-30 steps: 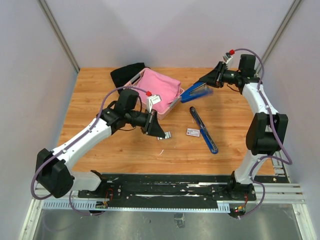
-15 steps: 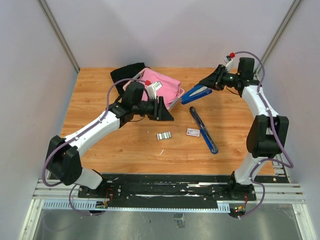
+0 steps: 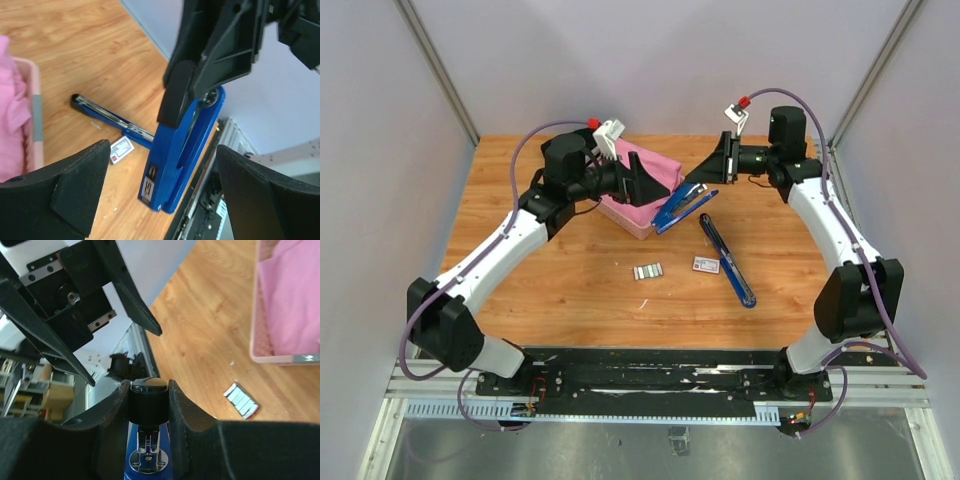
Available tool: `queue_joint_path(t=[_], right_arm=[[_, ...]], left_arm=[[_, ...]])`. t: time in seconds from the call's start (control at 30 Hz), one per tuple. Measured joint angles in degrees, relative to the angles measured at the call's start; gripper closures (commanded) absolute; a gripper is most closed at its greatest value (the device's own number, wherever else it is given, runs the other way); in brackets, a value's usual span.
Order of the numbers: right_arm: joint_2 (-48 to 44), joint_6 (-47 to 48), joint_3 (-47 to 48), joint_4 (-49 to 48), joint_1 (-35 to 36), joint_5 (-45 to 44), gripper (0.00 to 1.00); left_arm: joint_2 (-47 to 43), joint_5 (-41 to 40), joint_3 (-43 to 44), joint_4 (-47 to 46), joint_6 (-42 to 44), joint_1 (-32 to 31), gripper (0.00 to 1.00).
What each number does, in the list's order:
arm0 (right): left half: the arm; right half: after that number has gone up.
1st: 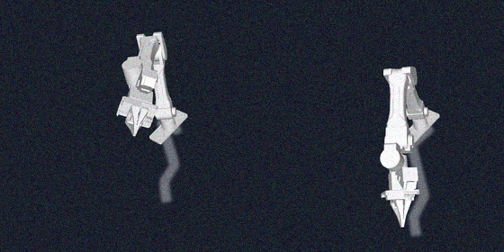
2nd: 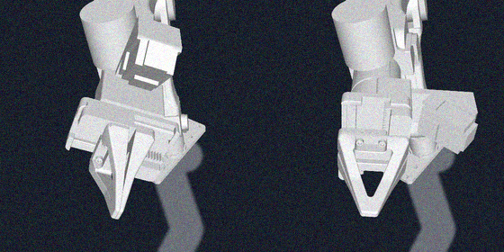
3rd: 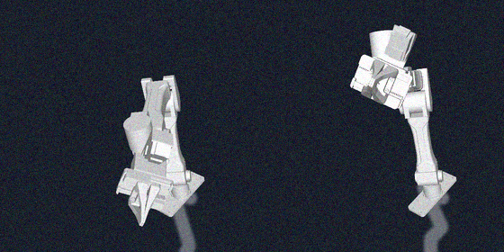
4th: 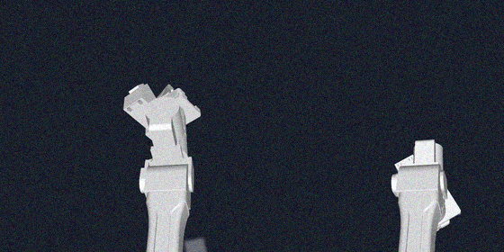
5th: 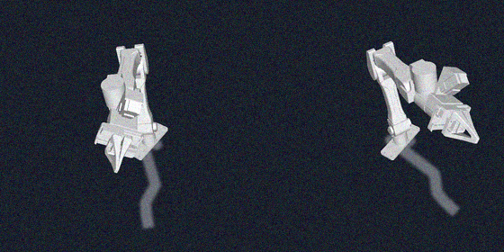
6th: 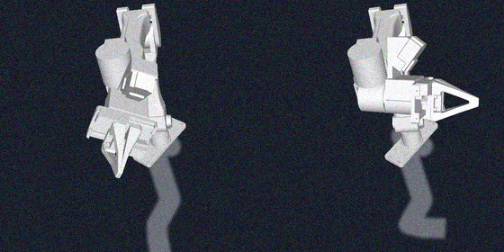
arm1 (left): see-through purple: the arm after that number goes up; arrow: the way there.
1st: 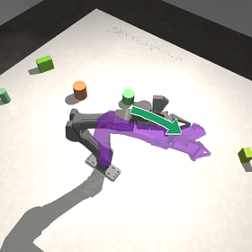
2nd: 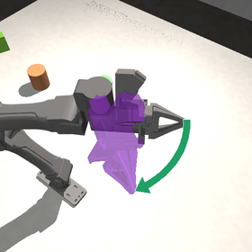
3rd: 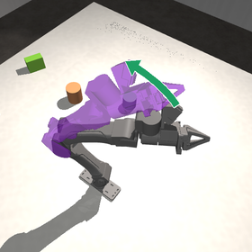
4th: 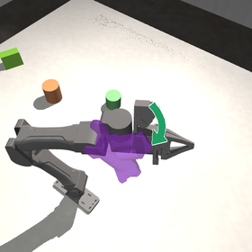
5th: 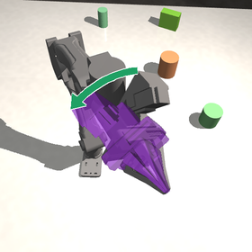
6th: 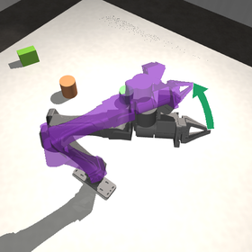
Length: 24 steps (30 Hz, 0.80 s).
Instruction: Load the staples into the stapler
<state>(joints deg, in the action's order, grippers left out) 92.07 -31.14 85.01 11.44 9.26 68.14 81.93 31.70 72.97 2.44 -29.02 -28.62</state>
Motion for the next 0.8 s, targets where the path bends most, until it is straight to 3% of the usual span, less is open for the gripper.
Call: queue_joint_path(t=[0.3,0.5,0.57,0.63,0.8], right_arm=[[-0.02,-5.75,0.98,-6.67,4.31,7.89,1.00],[-0.02,-9.42,2.69,-11.91,5.92,10.40,0.99],[0.07,-9.66,2.69,-12.37,6.01,10.34,1.00],[0.09,-9.84,2.69,-12.59,6.03,10.40,1.00],[0.09,-10.49,2.67,-12.94,6.12,11.10,0.99]], left_arm=[[1.40,11.50,3.17,1.57,2.23,-2.34,0.12],[2.95,15.17,3.21,2.03,1.33,-3.50,0.47],[2.95,16.17,3.23,1.31,0.74,-3.58,0.45],[2.97,16.72,3.23,0.74,0.46,-3.69,0.37],[3.17,17.27,3.23,0.63,-0.44,-3.72,0.42]])
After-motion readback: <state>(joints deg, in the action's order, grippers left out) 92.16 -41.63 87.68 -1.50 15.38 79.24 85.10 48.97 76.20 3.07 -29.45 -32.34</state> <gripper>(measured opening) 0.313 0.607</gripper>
